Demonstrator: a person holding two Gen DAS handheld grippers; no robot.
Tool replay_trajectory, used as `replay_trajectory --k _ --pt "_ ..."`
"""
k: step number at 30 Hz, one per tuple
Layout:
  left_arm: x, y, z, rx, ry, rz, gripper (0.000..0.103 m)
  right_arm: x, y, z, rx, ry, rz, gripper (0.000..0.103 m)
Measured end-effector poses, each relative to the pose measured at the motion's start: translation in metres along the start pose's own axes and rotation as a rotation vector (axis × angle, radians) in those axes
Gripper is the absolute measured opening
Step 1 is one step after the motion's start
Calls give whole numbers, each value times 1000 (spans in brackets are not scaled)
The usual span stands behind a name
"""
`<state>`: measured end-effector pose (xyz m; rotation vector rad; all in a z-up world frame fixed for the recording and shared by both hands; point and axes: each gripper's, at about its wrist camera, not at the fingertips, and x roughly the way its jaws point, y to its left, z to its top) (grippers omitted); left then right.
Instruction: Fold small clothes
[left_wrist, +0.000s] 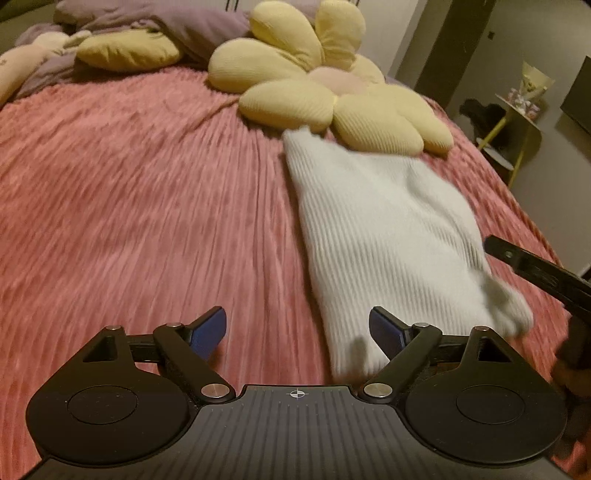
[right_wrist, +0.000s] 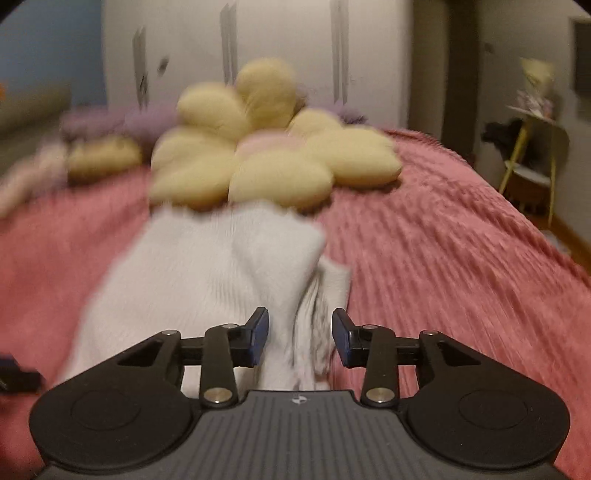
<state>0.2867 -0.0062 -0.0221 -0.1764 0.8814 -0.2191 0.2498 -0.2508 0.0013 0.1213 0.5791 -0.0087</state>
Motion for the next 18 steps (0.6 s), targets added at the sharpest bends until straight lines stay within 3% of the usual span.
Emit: replay_trajectory --k 4,6,9,12,14,18 --pt "14 -13 25 -59 -59 -5 91 7 24 7 -76 -5 60 35" --pt "24 -17 37 -105 -90 -7 91 22 36 11 -123 -8 62 24" --pt "51 -25 51 -123 -102 36 91 46 45 18 -131 5 63 22" --pt "85 -30 52 -75 -21 65 92 68 45 14 -163 42 22 21" --pt "95 -30 45 -45 12 41 94 79 36 0 -232 45 -23 23" --pt "100 -37 33 69 -23 72 98 81 20 -13 -255 -9 -3 27"
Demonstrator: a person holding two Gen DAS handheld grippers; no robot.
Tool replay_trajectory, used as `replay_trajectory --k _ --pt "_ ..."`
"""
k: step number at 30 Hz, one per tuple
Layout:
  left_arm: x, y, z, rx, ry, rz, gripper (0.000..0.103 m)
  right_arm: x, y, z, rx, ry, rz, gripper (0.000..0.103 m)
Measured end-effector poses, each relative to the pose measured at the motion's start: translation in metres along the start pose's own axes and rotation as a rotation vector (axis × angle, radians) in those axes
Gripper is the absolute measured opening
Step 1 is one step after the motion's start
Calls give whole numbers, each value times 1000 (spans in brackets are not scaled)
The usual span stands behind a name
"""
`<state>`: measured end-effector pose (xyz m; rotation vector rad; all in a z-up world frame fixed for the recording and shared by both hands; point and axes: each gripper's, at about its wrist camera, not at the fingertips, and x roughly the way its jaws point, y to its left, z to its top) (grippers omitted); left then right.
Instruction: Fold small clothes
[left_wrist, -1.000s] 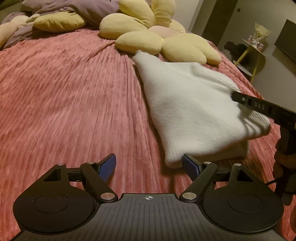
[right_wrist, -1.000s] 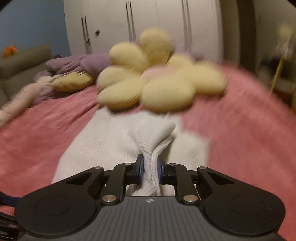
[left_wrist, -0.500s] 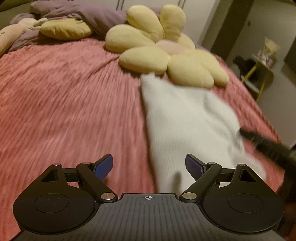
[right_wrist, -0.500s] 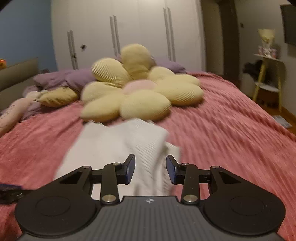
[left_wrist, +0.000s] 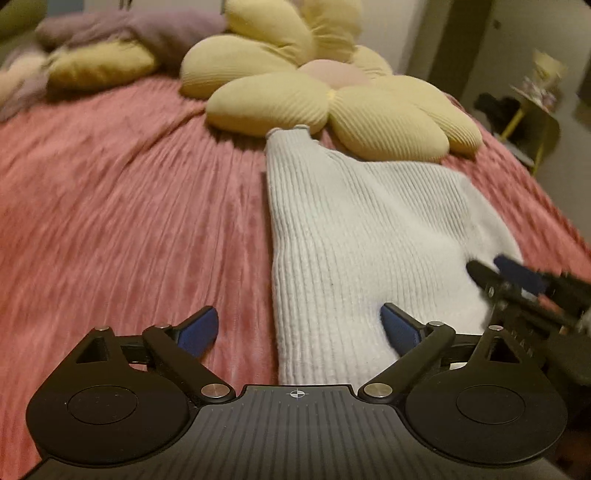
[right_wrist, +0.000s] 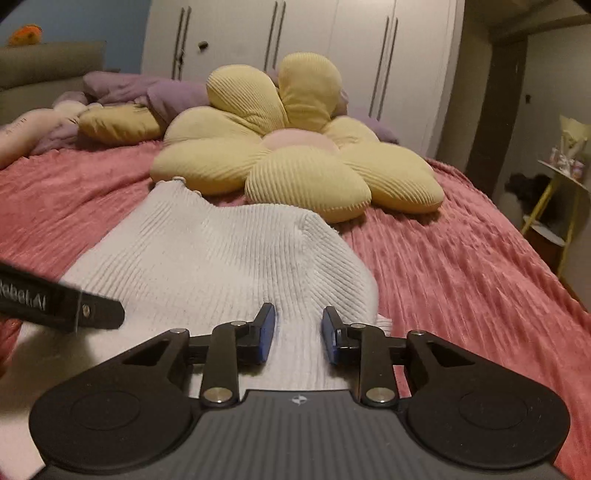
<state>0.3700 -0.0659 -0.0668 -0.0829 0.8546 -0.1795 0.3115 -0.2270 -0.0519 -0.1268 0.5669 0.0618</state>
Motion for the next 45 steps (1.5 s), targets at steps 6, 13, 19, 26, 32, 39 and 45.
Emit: replay_trajectory --k 6,13,19,26,32,39,45 --pt "-25 5 1 -46 36 -11 98 -19 -5 12 58 30 20 29" --pt "-46 5 -22 -7 66 -25 98 -86 -11 -21 135 73 64 39" --pt "-42 1 -31 37 95 7 99 -77 -20 -39 142 162 42 50" --pt "-60 16 -43 -13 126 -104 98 -92 -26 -33 208 162 91 57" --pt "-56 14 -48 39 134 -100 98 -82 -27 -49 205 196 94 58" --pt "-60 54 -18 -124 85 -258 98 -73 -82 -34 461 198 269 80" --pt "-11 70 5 -312 119 -393 97 -17 -120 -29 736 236 420 80"
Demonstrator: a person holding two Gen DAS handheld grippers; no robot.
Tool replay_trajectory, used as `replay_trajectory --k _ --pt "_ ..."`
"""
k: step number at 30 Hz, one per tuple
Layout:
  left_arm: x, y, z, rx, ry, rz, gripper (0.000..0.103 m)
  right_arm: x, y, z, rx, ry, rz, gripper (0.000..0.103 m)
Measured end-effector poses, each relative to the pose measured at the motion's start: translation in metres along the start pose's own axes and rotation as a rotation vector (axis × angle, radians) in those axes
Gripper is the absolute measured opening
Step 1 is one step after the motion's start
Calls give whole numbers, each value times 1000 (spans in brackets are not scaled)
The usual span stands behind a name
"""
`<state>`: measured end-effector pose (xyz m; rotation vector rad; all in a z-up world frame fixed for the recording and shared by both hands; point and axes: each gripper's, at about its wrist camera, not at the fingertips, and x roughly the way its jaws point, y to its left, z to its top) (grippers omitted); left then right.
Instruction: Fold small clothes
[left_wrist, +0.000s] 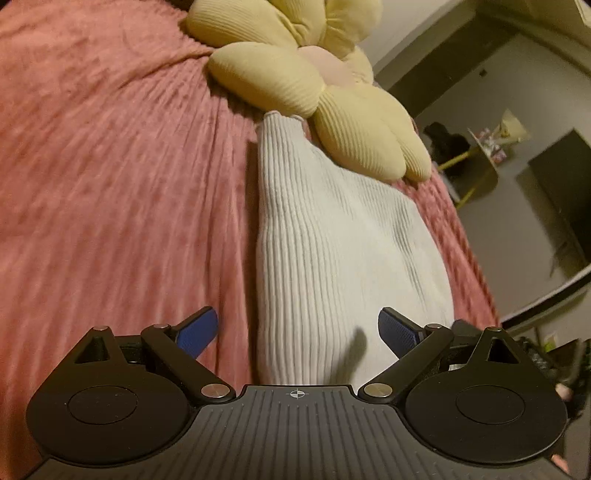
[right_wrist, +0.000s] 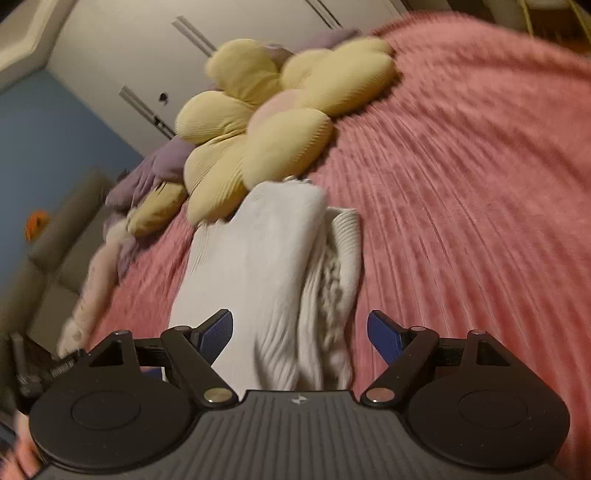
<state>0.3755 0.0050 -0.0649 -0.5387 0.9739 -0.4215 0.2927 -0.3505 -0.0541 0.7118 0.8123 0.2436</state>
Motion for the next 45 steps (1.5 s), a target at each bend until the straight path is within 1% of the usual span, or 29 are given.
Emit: replay_trajectory --k 3,5,7,8,9,10,12,13,14,15,17,19,21,22,24,25,26,27,28,29,30,32,34,35,36,37,39,41,45 --pt "10 1 6 -25 -14 -60 97 18 -15 10 77 15 49 76" --pt "21 3 8 -38 6 -92 97 24 -16 15 84 14 79 73" --pt "28 7 11 -38 1 -83 95 31 -13 16 79 27 83 63" --pt "29 7 13 -36 -11 -93 74 35 -10 15 70 33 85 53" --pt "33 7 14 -50 3 -83 64 37 -8 15 60 34 81 53" --pt "35 8 14 -67 15 -60 60 40 -6 14 47 36 70 53" --pt "36 11 14 -81 9 -72 56 43 -4 14 39 36 60 52" --pt "35 11 14 -86 8 -68 51 44 -2 13 34 32 49 51" --pt "33 10 14 -83 2 -71 45 45 0 13 25 32 39 45" --pt "28 7 14 -72 -5 -69 43 43 4 12 14 31 34 39" --pt "17 2 16 -58 -8 -74 38 39 18 12 -28 18 13 36" --pt "1 -3 20 -54 -19 -96 38 34 29 11 -44 10 29 36" --pt "-16 -8 22 -29 -39 -90 38 32 41 8 -38 17 73 36" --pt "-26 -10 24 -16 -48 -64 38 33 49 5 -37 27 98 36" --pt "-42 -10 29 -7 -41 -9 39 38 64 -4 -60 44 114 35" --pt "-49 -8 29 5 -31 22 41 42 72 -11 -77 56 118 35" --pt "-55 -6 26 20 -20 59 46 44 77 -18 -93 66 120 36" --pt "-62 -1 22 37 -11 108 51 45 81 -23 -104 71 106 38" --pt "-69 2 15 65 -7 177 55 44 84 -29 -115 69 68 42" --pt "-77 4 7 106 -16 239 55 40 86 -36 -131 50 11 49" --pt "-85 4 -1 139 -29 269 55 35 88 -43 -152 31 -30 55" --pt "-98 6 -16 178 -50 280 63 19 98 -58 -213 -15 -54 55" --pt "-103 4 -28 199 -69 291 64 7 115 -69 -303 -70 -87 54" --pt "-102 2 -30 211 -79 296 65 1 127 -74 -361 -108 -108 51" --pt "-100 -1 -30 220 -93 306 66 0 135 -75 -395 -128 -111 44" --pt "-98 -3 -28 220 -103 315 67 1 144 -75 -429 -138 -110 40" --pt "-92 -7 -23 208 -142 338 67 8 161 -74 -488 -132 -110 29" --pt "-83 -13 -22 231 -165 362 70 20 173 -76 -542 -126 -134 27" --pt "-57 -16 -29 300 -141 436 71 36 175 -81 -610 -123 -198 27"
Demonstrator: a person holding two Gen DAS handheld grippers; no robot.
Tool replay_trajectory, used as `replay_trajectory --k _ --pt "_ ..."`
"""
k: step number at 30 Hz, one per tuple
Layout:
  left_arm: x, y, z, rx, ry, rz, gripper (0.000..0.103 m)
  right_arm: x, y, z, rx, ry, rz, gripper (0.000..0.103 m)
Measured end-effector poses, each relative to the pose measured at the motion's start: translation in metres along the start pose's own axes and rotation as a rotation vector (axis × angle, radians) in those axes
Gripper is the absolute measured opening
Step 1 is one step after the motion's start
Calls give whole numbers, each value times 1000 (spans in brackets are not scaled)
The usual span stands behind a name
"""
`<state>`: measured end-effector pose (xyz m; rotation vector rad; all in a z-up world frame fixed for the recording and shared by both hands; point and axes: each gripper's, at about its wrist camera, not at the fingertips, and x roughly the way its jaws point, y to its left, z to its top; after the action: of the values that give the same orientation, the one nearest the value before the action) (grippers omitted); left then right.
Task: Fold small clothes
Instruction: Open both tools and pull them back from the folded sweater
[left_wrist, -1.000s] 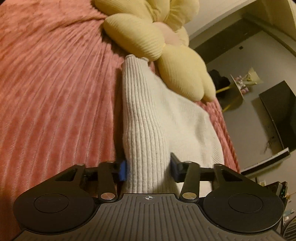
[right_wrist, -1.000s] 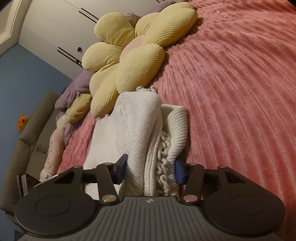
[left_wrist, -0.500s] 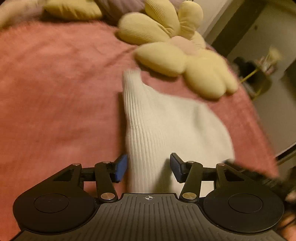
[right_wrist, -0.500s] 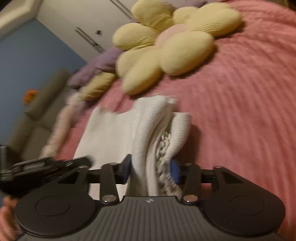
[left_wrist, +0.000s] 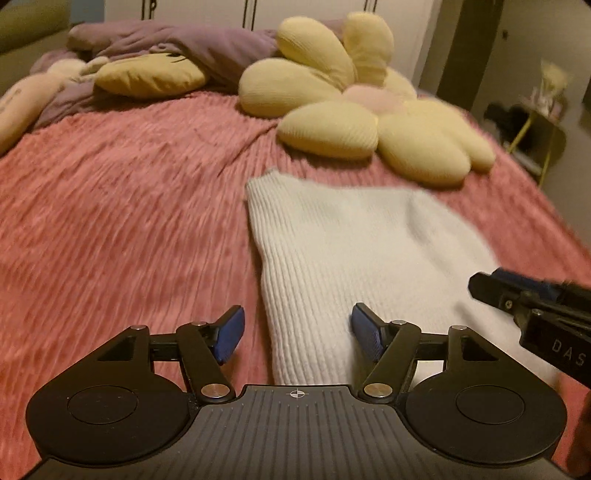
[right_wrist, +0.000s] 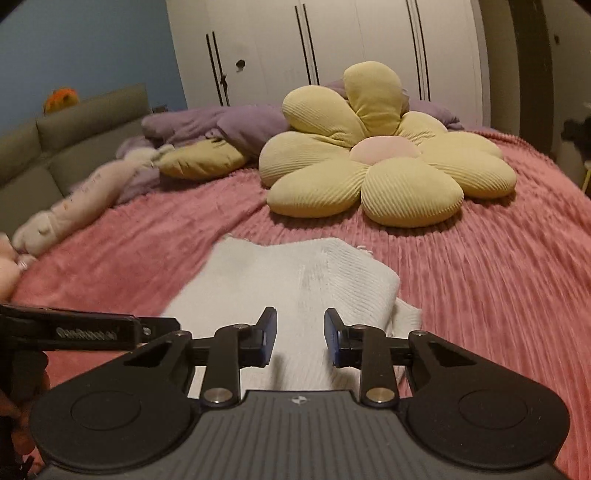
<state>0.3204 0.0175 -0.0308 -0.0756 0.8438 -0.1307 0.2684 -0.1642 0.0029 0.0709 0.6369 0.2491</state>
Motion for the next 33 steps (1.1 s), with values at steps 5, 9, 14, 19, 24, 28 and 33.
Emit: replay_trajectory --k 5,9,14,19,24,28,33 --pt "8 -3 -12 47 1 -11 74 27 -8 -34 -129 99 -76 24" --pt "-14 0 -13 13 -1 -29 72 6 -15 -19 -32 111 -45 23" --pt "-25 -1 -35 -12 45 -60 75 -35 1 -40 -79 87 -15 28" --pt "-20 -15 -41 46 116 20 88 -24 10 -53 -167 192 -135 32" --pt "-45 -29 -51 92 110 58 100 -50 13 -49 -97 233 -184 78" --pt "-64 -37 -65 83 122 84 102 -71 12 -69 -19 281 -204 96" --pt "-95 -51 -81 133 90 134 103 -98 22 -96 4 395 -180 99"
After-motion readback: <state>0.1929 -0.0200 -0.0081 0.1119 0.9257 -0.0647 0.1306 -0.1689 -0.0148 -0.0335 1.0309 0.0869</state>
